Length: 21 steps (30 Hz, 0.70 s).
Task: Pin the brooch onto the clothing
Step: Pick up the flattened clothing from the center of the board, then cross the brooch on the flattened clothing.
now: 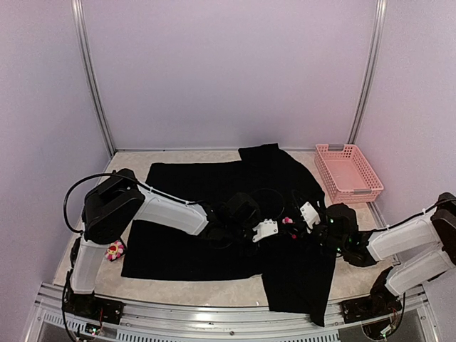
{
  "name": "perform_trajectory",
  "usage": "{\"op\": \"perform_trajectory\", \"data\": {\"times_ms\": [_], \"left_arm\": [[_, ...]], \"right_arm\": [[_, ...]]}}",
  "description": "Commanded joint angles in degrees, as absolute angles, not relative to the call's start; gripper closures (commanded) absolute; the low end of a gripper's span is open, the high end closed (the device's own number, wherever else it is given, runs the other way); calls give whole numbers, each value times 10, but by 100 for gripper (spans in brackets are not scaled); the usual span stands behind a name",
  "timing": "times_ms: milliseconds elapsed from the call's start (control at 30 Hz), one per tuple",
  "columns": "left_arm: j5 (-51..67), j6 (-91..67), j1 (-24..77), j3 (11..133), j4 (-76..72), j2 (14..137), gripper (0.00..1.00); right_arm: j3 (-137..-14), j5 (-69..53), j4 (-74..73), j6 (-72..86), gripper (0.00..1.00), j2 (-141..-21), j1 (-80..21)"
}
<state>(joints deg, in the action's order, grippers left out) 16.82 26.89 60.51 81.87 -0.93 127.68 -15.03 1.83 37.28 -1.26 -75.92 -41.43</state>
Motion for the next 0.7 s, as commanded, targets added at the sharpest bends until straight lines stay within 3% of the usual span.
{"op": "perform_trajectory", "data": {"times_ms": [0,333,667], "left_arm": [[267,224,594,765,-53,1215,100],[337,147,578,711,-120,1162,100],[363,130,567,704,-145,1148,100]], "right_arm": [[-145,-20,416,-43,100,-749,-409],[-124,-40,516,-126,100,-777,-418],[-128,39,567,-188,100,-844,-472]]}}
